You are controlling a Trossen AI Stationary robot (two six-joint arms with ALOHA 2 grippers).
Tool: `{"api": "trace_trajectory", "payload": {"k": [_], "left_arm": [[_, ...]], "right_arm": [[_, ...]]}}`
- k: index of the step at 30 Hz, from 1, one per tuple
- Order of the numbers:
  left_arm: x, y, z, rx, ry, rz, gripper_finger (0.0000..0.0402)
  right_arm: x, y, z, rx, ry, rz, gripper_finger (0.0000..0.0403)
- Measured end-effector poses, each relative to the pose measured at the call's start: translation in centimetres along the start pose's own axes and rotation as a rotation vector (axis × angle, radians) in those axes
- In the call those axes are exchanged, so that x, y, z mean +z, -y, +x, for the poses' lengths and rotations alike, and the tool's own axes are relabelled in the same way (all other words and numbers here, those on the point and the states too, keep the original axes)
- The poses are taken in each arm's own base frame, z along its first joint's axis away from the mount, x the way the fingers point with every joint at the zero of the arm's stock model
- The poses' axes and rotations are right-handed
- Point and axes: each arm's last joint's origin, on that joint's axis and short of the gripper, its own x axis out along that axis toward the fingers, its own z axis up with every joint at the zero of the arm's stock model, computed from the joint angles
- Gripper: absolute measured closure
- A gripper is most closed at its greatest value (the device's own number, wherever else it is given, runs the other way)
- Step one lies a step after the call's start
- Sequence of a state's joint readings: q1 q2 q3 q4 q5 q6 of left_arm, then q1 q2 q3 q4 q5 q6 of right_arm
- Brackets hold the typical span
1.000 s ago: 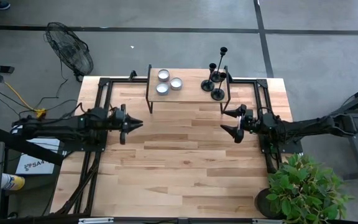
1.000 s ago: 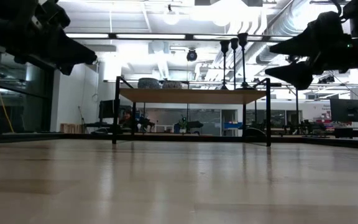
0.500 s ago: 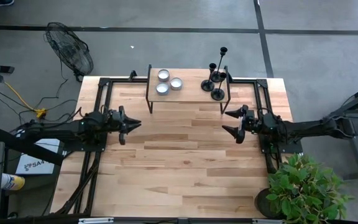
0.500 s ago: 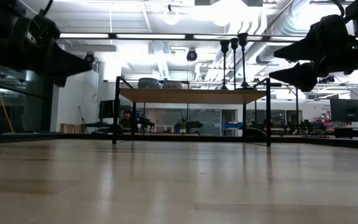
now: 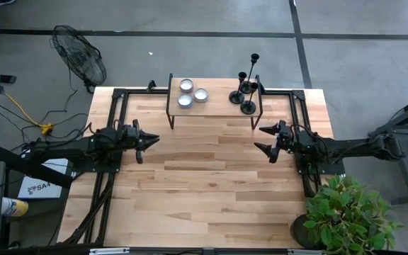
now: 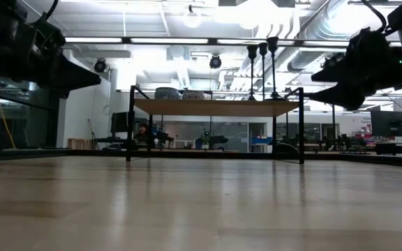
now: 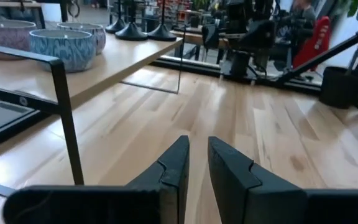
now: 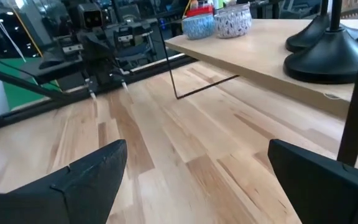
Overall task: Pick & Place candle stick holders
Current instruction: Return to Home Position
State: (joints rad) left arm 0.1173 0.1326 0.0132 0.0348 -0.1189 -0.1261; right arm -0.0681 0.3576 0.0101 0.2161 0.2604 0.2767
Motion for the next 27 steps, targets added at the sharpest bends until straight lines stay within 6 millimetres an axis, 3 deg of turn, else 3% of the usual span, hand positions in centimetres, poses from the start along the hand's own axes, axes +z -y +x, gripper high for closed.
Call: {"api": "trace_trajectory", "payload": {"k": [9,27], "left_arm": [[-0.09,0.06,0.01,-0.024,-0.009,0.043,0.0344],[-0.19,0.14,0.02,-0.054,-0.020,0.097,0.0344]], "right_arm": [[-0.02,0.06,0.00,-0.020,0.002,-0.075,0.0017],[0.02,0.04,0.01,-0.019,0.007,-0.042,0.0017]]}}
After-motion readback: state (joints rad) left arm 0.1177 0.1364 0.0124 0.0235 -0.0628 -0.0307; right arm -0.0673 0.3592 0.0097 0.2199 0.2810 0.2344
